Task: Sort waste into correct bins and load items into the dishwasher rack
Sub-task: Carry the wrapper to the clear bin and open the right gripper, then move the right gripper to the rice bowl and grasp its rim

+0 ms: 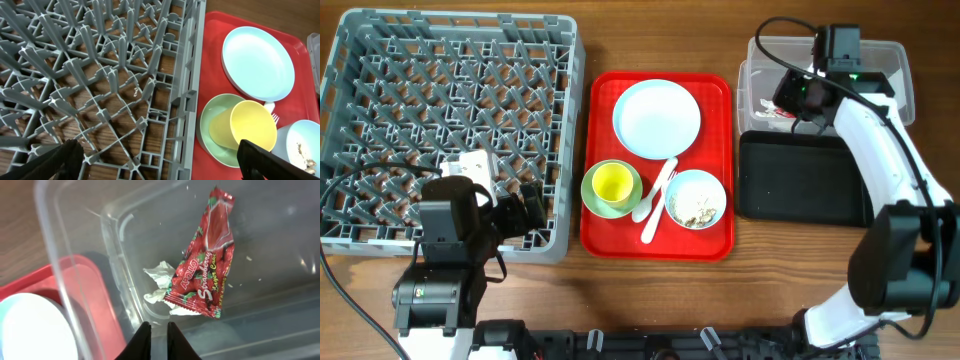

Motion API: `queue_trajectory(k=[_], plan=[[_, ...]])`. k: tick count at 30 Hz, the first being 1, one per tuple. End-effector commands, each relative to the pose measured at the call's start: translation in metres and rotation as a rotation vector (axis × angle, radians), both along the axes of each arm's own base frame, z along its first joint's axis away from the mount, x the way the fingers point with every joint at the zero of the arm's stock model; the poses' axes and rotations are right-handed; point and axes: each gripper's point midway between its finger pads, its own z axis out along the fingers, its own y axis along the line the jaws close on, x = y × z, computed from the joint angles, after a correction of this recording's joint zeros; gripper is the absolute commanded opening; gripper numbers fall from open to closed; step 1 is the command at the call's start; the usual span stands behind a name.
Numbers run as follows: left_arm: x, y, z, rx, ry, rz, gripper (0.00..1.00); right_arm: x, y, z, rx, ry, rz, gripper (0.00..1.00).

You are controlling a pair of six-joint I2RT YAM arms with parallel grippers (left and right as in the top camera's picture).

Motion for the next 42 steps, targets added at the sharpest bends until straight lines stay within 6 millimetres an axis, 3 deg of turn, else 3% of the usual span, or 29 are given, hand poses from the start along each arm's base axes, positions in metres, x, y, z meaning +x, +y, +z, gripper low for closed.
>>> queue_trajectory(k=[1,5,10,18,26,31,37,42], plan=[[0.002,0.003,0.009,0.002,-0.021,0.021,1.00,-0.011,0.004,0.050,-0.033,-0.094,0.068,0.19],[0.002,0.003,0.009,0.002,-0.021,0.021,1.00,-0.042,0.048,0.083,0.060,-0.142,0.404,0.57],[0.002,0.003,0.009,0.002,-0.022,0.021,1.00,-0.082,0.068,0.094,0.135,-0.081,0.461,0.58],[0.002,0.003,0.009,0.002,-0.021,0.021,1.00,-0.136,0.115,0.087,0.052,0.051,0.599,0.58],[0.002,0.003,0.009,0.002,-0.021,0.021,1.00,-0.172,0.194,0.044,0.013,0.072,0.781,0.58],[0.002,0.003,0.009,0.002,-0.021,0.021,1.00,-0.191,0.221,0.006,-0.047,0.064,0.821,0.54],[0.002,0.003,0.009,0.002,-0.021,0.021,1.00,-0.201,0.220,-0.041,-0.130,0.096,0.785,0.48],[0.002,0.003,0.009,0.002,-0.021,0.021,1.00,-0.203,0.220,-0.074,-0.146,0.154,0.795,0.38]])
